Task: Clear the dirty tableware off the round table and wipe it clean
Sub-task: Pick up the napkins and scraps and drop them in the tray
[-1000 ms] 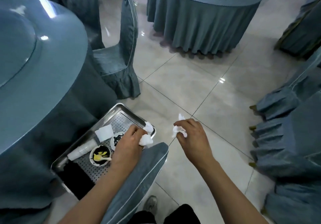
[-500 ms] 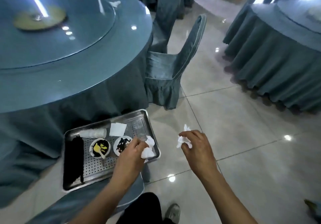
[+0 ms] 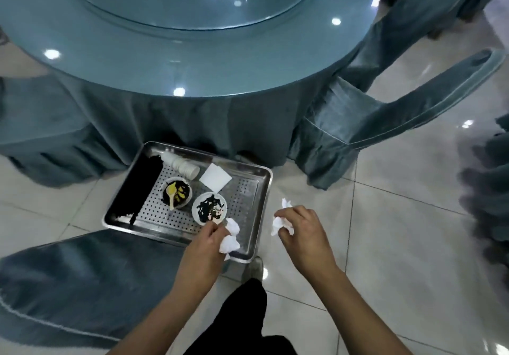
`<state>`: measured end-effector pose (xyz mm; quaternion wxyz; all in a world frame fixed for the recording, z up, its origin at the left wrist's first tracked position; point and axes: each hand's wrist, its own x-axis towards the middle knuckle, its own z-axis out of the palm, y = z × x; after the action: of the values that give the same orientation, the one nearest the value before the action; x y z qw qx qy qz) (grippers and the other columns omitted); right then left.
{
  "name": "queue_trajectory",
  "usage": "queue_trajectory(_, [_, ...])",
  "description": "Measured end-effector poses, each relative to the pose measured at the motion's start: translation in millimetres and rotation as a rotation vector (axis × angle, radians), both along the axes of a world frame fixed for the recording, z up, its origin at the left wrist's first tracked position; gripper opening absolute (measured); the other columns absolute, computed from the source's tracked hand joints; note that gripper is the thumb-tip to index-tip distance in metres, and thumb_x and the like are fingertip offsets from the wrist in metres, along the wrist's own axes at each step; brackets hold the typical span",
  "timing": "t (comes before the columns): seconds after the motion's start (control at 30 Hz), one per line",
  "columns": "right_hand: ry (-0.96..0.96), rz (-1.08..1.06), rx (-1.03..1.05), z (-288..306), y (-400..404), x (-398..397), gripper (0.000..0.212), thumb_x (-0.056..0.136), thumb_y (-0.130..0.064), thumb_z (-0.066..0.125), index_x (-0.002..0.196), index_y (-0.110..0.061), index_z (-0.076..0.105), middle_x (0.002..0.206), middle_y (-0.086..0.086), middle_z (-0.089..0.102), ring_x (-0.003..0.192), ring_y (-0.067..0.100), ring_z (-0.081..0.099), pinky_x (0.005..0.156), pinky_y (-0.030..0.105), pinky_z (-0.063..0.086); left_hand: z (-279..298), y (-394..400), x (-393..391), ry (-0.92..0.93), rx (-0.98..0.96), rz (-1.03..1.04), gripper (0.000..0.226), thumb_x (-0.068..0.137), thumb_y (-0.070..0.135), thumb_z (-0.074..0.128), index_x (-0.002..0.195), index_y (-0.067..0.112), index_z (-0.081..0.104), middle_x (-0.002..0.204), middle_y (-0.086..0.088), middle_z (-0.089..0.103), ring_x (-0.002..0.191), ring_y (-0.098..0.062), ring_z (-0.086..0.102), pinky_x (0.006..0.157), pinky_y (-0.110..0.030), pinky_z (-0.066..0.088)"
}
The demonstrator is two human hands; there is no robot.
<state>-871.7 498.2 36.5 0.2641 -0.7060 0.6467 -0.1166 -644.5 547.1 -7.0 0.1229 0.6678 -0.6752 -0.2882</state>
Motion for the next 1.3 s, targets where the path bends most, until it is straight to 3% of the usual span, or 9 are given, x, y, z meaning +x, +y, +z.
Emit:
queue_trajectory(0.13, [0.022, 0.148, 0.062, -34, -43, -3, 0.034, 0.089, -0.013, 0.064, 0.120, -0.026, 0.067, 0.114, -0.006, 0.058, 0.106, 0.014, 0.045, 0.089, 0.020, 0.035, -40, -16, -17, -0.037, 0.037, 0.093, 0.045, 0.082, 0.017, 0.078, 0.124, 0.026, 0.064, 0.125, 0.006, 0.054, 0.100, -0.021, 0.061, 0.068, -0.034, 0.051])
queue_trajectory(0.4, [0.129, 0.404, 0.221, -156, -120, 17, 0.039, 0.093, -0.021, 0.061, 0.132, -0.025, 0.059, 0.129, -0.003, 0.056, 0.115, 0.020, 0.045, 0.104, 0.033, 0.038, -153, -48, -47, -0.077, 0.207, 0.266, 0.038, 0.082, 0.018, 0.076, 0.118, 0.018, 0.064, 0.112, -0.001, 0.055, 0.093, -0.025, 0.059, 0.066, -0.037, 0.049])
queue_trajectory(0.57, [0.168, 0.505, 0.290, -249, -153, 39, 0.040, 0.094, -0.022, 0.062, 0.133, -0.023, 0.058, 0.139, 0.000, 0.053, 0.127, 0.025, 0.044, 0.110, 0.037, 0.036, -224, -70, -55, -0.153, 0.285, 0.361, 0.049, 0.084, 0.016, 0.075, 0.130, 0.020, 0.058, 0.123, -0.001, 0.053, 0.108, -0.025, 0.055, 0.083, -0.043, 0.056])
queue_trajectory(0.77, [0.154, 0.542, 0.252, -320, -178, 54, 0.043, 0.094, -0.026, 0.056, 0.137, -0.022, 0.054, 0.136, 0.002, 0.050, 0.130, 0.025, 0.040, 0.116, 0.043, 0.032, -281, -90, -60, -0.266, 0.404, 0.382, 0.061, 0.091, 0.018, 0.070, 0.145, 0.025, 0.042, 0.143, -0.002, 0.043, 0.127, -0.023, 0.043, 0.107, -0.038, 0.043])
queue_trajectory(0.9, [0.187, 0.627, 0.313, -327, -183, 55, 0.056, 0.093, -0.033, 0.058, 0.146, -0.027, 0.041, 0.152, 0.000, 0.040, 0.141, 0.027, 0.032, 0.119, 0.049, 0.026, -285, -87, -66, -0.280, 0.515, 0.321, 0.065, 0.089, 0.019, 0.070, 0.145, 0.031, 0.038, 0.152, -0.005, 0.031, 0.134, -0.031, 0.038, 0.113, -0.047, 0.036])
queue_trajectory(1.03, [0.227, 0.685, 0.350, -314, -185, 43, 0.062, 0.094, -0.037, 0.055, 0.152, -0.030, 0.032, 0.161, -0.003, 0.028, 0.147, 0.028, 0.024, 0.120, 0.048, 0.020, -262, -92, -74, -0.304, 0.533, 0.290, 0.060, 0.089, 0.038, 0.069, 0.142, 0.034, 0.042, 0.153, -0.004, 0.027, 0.136, -0.031, 0.037, 0.113, -0.048, 0.033])
queue_trajectory(1.3, [0.127, 0.663, 0.200, -234, -207, 0, 0.051, 0.096, -0.028, 0.052, 0.146, -0.026, 0.042, 0.151, -0.003, 0.040, 0.135, 0.024, 0.037, 0.114, 0.045, 0.032, -168, -122, -95, -0.336, 0.343, 0.364, 0.048, 0.093, 0.028, 0.064, 0.139, 0.029, 0.051, 0.147, -0.002, 0.043, 0.132, -0.027, 0.043, 0.113, -0.048, 0.035])
